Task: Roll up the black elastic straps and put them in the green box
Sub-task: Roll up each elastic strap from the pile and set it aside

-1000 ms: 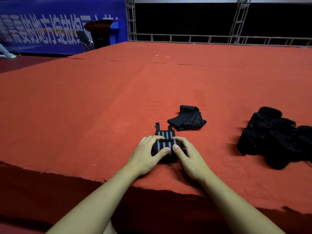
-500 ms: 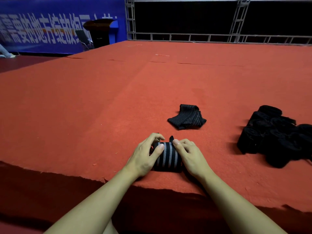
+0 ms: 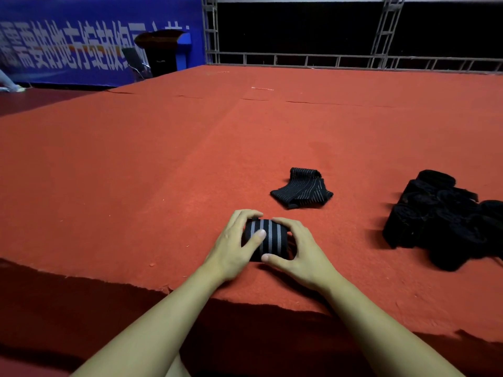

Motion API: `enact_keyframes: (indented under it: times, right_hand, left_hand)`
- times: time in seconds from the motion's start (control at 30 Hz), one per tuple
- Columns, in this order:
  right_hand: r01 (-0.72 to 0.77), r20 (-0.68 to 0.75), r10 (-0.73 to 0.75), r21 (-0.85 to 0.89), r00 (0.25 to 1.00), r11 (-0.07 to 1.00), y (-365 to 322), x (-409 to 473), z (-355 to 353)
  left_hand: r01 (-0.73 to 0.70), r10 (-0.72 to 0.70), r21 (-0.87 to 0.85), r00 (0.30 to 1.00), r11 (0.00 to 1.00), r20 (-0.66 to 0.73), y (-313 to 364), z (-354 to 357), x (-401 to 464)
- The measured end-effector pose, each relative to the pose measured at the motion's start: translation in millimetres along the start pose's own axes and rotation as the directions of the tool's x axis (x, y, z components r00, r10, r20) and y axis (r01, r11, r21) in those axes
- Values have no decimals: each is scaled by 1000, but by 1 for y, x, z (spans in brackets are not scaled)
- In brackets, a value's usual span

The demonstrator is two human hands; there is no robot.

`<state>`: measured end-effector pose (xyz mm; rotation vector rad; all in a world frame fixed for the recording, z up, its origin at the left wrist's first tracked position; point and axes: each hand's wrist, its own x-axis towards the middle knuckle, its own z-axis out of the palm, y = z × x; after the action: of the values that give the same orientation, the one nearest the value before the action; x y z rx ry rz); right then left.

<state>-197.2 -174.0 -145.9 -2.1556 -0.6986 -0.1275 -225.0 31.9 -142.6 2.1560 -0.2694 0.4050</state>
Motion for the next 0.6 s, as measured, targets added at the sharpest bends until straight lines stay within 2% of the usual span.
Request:
enact_keyframes:
  times: [0.07, 0.23, 0.43, 0.5, 0.6]
  right_hand:
    - [-31, 23, 31, -26, 999, 999, 1, 2, 1]
    - [-44, 32, 46, -71, 998, 996, -2, 0, 1]
    - [-164, -15, 164, 1, 986, 986, -7, -4, 0]
    - [-201, -44, 203, 53, 978, 978, -8, -1, 0]
    - [-223, -100, 246, 198, 964, 954, -12, 0, -3]
  left_hand:
    - [-13, 12, 31, 999, 999, 35, 1, 1, 0]
    - [72, -72, -13, 997, 997, 5, 0, 1, 3]
    - [128, -125, -77, 991, 989, 40, 10, 1, 1]
    - [149, -151, -130, 989, 980, -4, 20, 9, 5]
    - [156, -196, -236, 968, 959, -158, 40, 35, 14]
